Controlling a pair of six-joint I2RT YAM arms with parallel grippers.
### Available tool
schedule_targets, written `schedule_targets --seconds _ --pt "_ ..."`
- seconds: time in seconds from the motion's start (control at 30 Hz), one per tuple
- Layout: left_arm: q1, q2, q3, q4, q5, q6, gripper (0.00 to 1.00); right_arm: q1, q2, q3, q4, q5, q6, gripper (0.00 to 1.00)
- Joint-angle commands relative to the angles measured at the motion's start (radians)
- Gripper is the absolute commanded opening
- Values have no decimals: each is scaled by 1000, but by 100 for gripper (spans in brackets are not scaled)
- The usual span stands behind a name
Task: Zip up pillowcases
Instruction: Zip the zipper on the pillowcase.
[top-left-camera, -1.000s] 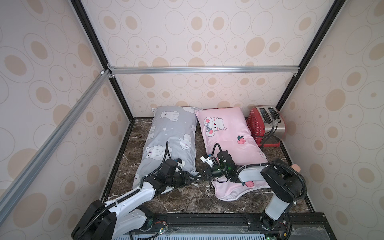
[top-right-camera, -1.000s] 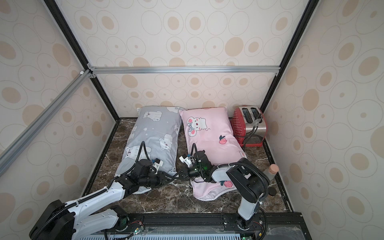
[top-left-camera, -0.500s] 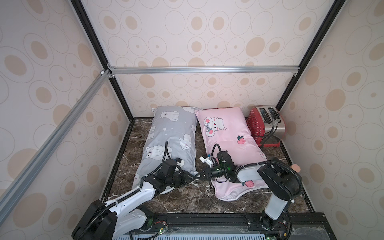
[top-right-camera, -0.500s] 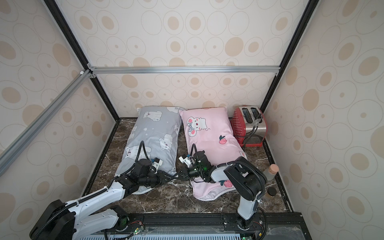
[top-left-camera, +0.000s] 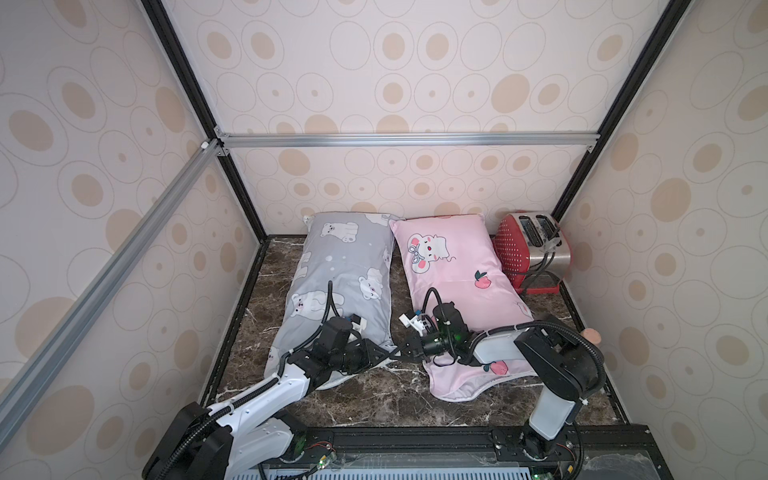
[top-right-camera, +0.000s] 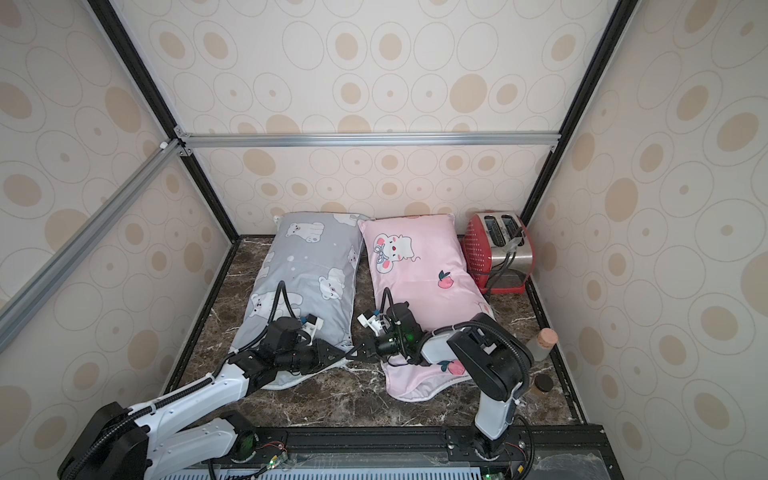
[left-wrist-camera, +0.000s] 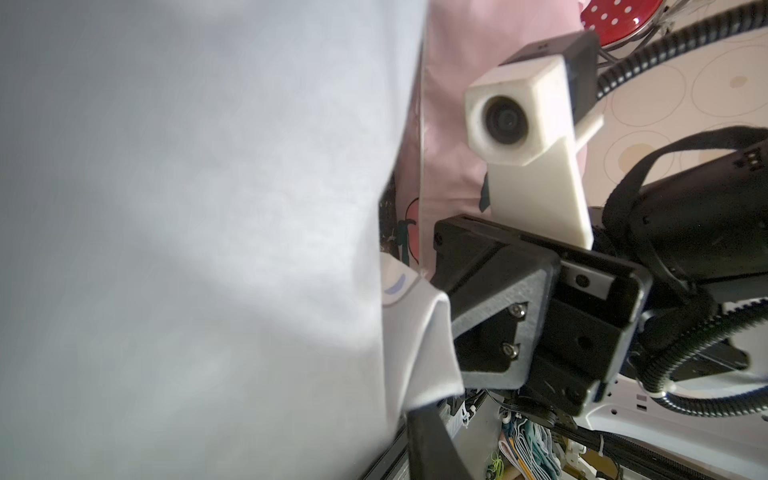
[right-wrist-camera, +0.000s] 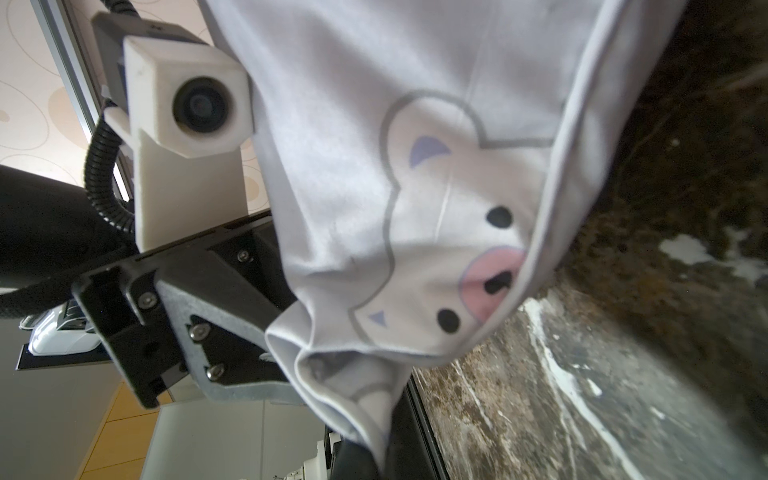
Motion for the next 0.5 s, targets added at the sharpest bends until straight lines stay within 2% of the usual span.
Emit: schedule_targets --seconds 0.0,0.47 --pt "8 -6 32 4 -5 -5 21 0 8 3 -37 7 4 3" --pt "7 6 17 21 -4 -8 16 0 9 10 -27 10 15 3"
